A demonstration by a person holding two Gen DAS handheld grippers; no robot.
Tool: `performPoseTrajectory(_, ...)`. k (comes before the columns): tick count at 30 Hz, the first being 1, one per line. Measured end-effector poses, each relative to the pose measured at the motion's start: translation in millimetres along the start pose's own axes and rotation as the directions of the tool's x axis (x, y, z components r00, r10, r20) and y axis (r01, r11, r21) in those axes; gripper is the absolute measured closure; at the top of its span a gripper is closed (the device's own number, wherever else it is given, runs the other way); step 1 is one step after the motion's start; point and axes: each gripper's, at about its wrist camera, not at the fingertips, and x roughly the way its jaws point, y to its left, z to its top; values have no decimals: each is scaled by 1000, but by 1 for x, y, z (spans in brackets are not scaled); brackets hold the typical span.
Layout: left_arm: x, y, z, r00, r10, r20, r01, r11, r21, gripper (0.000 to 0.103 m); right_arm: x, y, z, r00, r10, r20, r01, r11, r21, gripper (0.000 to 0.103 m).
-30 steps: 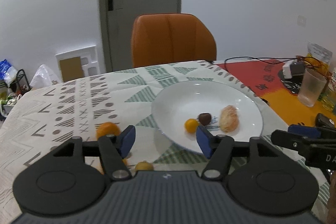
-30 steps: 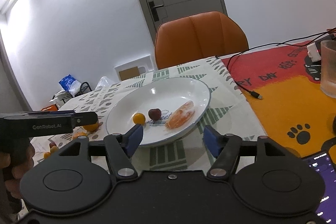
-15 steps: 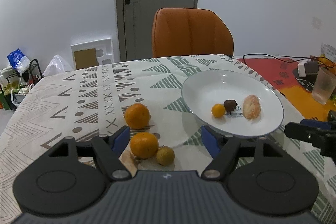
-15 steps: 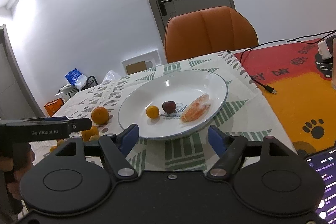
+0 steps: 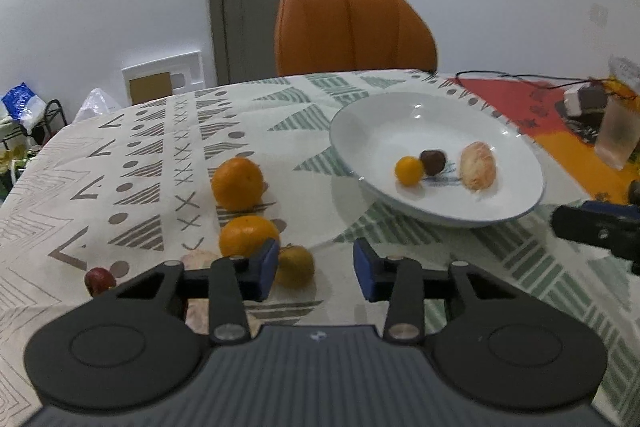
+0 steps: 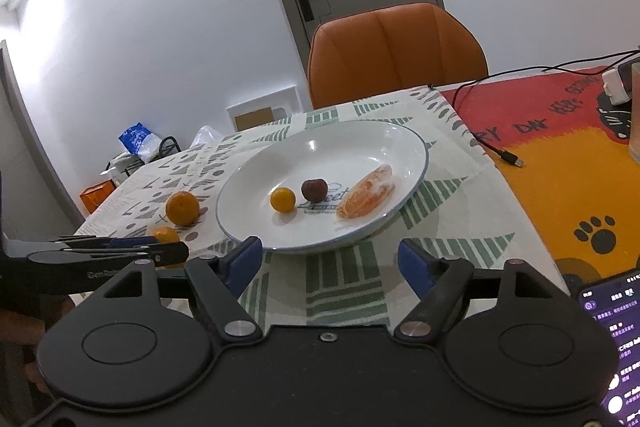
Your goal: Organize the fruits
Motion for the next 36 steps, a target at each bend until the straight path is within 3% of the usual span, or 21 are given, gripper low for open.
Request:
performPoseTrajectory(4, 5, 1, -2, 1000, 8, 7, -8, 1000, 4, 71, 0, -2, -2, 1000, -7, -4, 7, 1000, 5, 28)
performPoseTrajectory(7, 7, 1, -1, 999, 34, 19, -34, 999, 12, 85, 1, -3, -3, 1000, -7, -5, 7, 1000, 7, 28)
performPoseTrajectory(15, -6, 4, 9, 998, -5, 62, 7, 999, -34, 86, 0, -5, -3, 1000, -4, 1, 4, 1000, 11, 28)
performPoseTrajectory(36, -10, -46, 35, 985, -126, 119, 121, 991, 52, 86, -21, -25, -1, 997, -56, 46, 54, 998, 43, 28)
